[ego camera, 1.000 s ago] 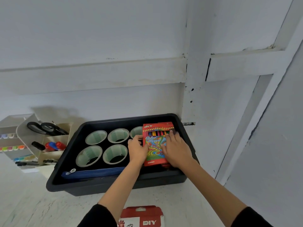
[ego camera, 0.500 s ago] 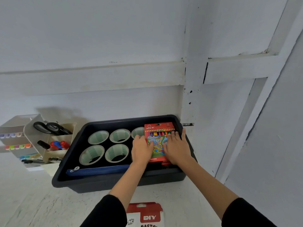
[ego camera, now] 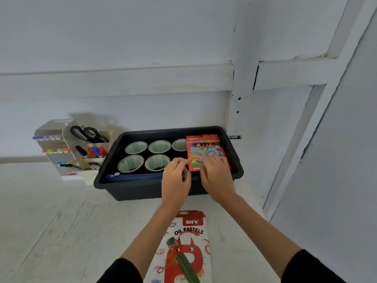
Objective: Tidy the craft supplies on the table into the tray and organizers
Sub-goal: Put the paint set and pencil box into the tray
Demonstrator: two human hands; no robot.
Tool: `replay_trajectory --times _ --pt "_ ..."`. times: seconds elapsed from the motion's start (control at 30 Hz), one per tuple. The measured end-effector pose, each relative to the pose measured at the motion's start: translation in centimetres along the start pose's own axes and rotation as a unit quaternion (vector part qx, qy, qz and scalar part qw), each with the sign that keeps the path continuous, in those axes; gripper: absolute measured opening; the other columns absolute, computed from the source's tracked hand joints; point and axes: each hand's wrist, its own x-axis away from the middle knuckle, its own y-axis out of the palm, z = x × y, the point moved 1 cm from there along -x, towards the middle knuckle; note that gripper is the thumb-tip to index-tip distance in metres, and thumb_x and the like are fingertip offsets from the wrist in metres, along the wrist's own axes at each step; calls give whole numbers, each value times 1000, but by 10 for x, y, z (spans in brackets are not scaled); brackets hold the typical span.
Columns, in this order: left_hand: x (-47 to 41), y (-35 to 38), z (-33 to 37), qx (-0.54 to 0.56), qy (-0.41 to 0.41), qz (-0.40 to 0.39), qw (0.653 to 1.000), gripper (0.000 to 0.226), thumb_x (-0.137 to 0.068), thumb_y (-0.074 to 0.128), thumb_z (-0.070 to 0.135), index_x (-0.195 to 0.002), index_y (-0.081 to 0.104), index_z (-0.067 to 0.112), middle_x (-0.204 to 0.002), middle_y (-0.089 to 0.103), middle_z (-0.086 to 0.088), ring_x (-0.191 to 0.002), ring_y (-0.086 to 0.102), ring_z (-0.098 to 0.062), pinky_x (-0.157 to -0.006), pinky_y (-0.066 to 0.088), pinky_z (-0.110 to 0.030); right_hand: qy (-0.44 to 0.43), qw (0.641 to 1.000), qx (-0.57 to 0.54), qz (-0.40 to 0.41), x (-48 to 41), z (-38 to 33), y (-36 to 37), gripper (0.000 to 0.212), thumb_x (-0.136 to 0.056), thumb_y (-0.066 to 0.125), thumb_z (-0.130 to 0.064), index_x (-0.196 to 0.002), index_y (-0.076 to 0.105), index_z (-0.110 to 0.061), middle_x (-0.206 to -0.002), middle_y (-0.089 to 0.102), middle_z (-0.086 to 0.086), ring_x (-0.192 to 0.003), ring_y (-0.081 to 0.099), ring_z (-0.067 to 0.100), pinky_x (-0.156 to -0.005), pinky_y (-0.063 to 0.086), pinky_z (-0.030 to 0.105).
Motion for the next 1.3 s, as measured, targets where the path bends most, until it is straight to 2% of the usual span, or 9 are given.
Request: replay_trajectory --times 0.23,0.37,0.47,0.57,0.67,0.73,0.87,1.0,1.3 --pt "78 -45 2 -15 -112 20 993 32 -85 60 0 -114 63 13 -110 60 0 -101 54 -9 -88 39 -17 -1 1000 -4 28 93 -28 3 29 -85 50 -23 -107 64 -12 -116 63 11 -114 48 22 -94 46 41" --pt "129 -63 -12 -84 -295 -38 951 38 -93 52 31 -129 52 18 -133 51 -1 -121 43 -15 -105 34 -35 119 990 15 -77 141 -32 4 51 -87 34 -44 -106 66 -9 -111 67 11 -102 64 30 -87 49 45" --pt "153 -64 -18 -151 -344 -204 904 62 -95 26 55 -147 24 21 -156 19 3 -144 12 -17 -117 8 -38 210 963 9 -166 162 -38 9 67 -88 20 -52 -135 47 -14 -147 39 7 -138 31 31 -113 17 42" --pt "160 -60 -6 -63 -354 -214 908 68 -93 34 56 -149 13 25 -158 5 5 -146 2 -15 -116 -2 -36 252 946 -49 -197 171 -44 15 76 -82 10 -59 -149 14 -23 -158 8 -4 -146 -4 17 -112 -13 29" --pt "161 -63 4 73 -381 -141 911 69 -85 46 59 -144 30 26 -151 32 2 -133 41 -16 -111 31 -39 288 932 -148 -161 168 -51 14 76 -81 22 -60 -147 19 -24 -157 16 -6 -146 4 13 -114 -1 28" --pt "160 -69 14 196 -412 -79 886 56 -85 53 45 -136 43 26 -128 60 0 -97 68 -12 -75 57 -26 312 910 -242 -130 166 -55 11 71 -80 30 -59 -144 27 -27 -152 27 -6 -141 22 13 -112 21 29" --pt "155 -73 28 262 -404 12 876 44 -86 57 30 -129 47 31 -99 70 10 -76 71 -11 -57 57 -23 324 866 -368 -95 155 -66 1 54 -84 46 -58 -133 33 -39 -127 52 -11 -108 61 14 -84 53 22" --pt "123 -76 40 302 -350 66 884 45 -79 57 31 -122 46 38 -97 69 15 -78 71 -10 -55 56 -21 298 833 -460 -71 122 -66 -16 52 -84 48 -42 -134 34 -35 -110 65 -10 -91 69 9 -70 59 28" --pt "-16 -46 28 387 -319 42 864 43 -94 54 18 -133 45 32 -107 67 -4 -82 71 -19 -56 55 -21 245 884 -396 38 -14 -23 -26 34 -95 52 -27 -127 39 -25 -118 59 -3 -96 65 12 -78 58 31"
